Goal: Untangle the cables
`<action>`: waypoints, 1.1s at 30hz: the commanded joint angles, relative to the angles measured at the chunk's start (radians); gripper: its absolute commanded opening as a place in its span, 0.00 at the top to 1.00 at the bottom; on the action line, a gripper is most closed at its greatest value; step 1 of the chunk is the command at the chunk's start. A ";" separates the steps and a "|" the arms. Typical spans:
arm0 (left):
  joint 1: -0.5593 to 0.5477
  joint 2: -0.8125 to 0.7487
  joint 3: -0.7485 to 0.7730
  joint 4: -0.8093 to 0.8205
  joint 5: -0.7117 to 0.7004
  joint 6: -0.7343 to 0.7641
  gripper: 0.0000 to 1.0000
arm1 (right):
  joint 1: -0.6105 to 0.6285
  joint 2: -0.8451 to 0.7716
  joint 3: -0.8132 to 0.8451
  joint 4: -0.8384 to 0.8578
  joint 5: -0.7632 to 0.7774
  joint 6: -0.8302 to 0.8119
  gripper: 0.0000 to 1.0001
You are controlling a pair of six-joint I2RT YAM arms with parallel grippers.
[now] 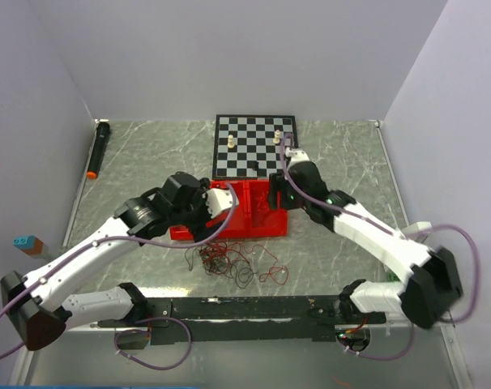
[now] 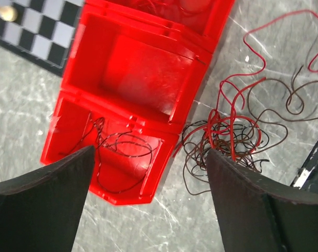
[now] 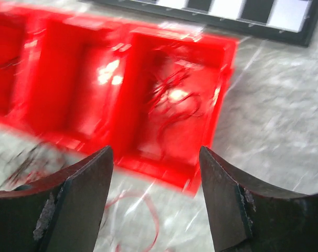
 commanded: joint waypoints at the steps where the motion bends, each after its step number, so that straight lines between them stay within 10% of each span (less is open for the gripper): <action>1: 0.004 0.066 0.007 0.039 0.069 0.062 0.14 | 0.079 -0.190 -0.085 -0.058 -0.057 0.045 0.27; 11: 0.002 0.106 -0.116 0.091 0.147 0.135 0.11 | 0.288 -0.278 -0.357 0.049 -0.114 0.109 0.25; 33: 0.005 0.090 -0.208 0.130 0.142 0.131 0.09 | 0.296 0.019 -0.320 0.314 -0.146 0.434 0.48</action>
